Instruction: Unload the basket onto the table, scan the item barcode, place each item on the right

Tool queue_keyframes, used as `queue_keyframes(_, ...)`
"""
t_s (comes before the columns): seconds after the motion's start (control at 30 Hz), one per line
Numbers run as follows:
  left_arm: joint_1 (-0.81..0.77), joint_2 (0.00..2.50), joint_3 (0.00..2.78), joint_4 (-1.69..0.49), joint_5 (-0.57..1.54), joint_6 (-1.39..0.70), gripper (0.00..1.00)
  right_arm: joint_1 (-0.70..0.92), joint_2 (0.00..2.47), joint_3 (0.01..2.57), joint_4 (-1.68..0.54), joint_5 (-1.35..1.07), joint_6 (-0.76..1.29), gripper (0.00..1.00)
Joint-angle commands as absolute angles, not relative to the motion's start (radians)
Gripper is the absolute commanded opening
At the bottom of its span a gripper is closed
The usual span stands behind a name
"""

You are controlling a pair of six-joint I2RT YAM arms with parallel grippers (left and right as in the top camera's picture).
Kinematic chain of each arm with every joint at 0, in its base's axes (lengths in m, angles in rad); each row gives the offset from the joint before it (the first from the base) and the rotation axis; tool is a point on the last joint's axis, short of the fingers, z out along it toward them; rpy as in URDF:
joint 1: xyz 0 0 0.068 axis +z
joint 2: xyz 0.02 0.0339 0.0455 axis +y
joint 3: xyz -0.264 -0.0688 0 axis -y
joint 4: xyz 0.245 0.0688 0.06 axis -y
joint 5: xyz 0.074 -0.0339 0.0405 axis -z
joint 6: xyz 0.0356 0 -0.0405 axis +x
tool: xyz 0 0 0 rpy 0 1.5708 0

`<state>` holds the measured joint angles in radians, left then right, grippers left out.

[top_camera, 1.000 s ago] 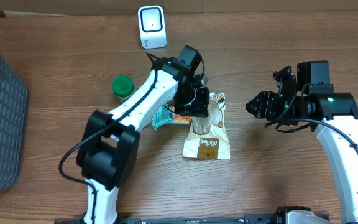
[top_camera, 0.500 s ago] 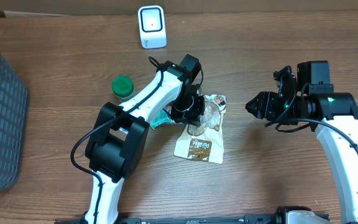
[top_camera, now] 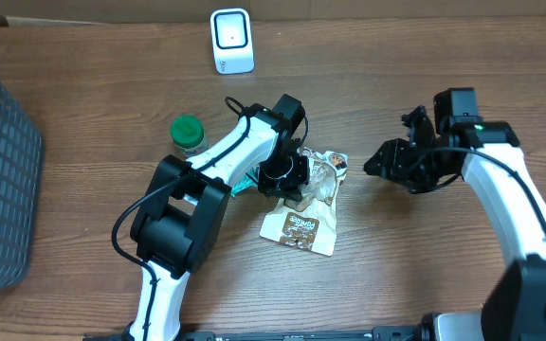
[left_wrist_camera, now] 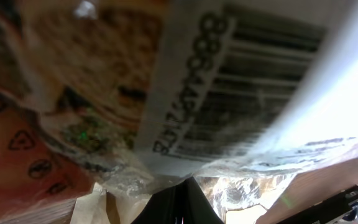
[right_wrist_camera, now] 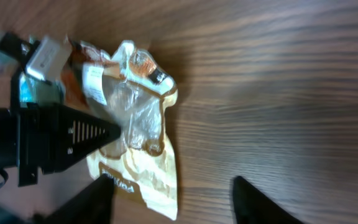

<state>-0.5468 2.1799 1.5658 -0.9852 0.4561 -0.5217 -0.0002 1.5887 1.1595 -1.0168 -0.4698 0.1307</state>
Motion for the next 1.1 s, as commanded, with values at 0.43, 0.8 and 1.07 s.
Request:
queue_keyframes(0.43, -0.548, 2.205, 1.540, -0.981, 0.450, -0.530, 0.04, 0.000, 1.777, 1.011, -0.900, -0.695, -0.060, 0.85)
queue_keyframes(0.8, -0.548, 2.205, 1.540, -0.959, 0.551, -0.519, 0.04, 0.010, 1.777, 0.799, -0.574, -0.788, 0.209, 0.77)
queue_keyframes(1.07, -0.525, 2.205, 1.541, -0.932, 0.744, -0.493, 0.04, 0.058, 1.777, 0.750, -0.440, -0.786, 0.446, 0.72)
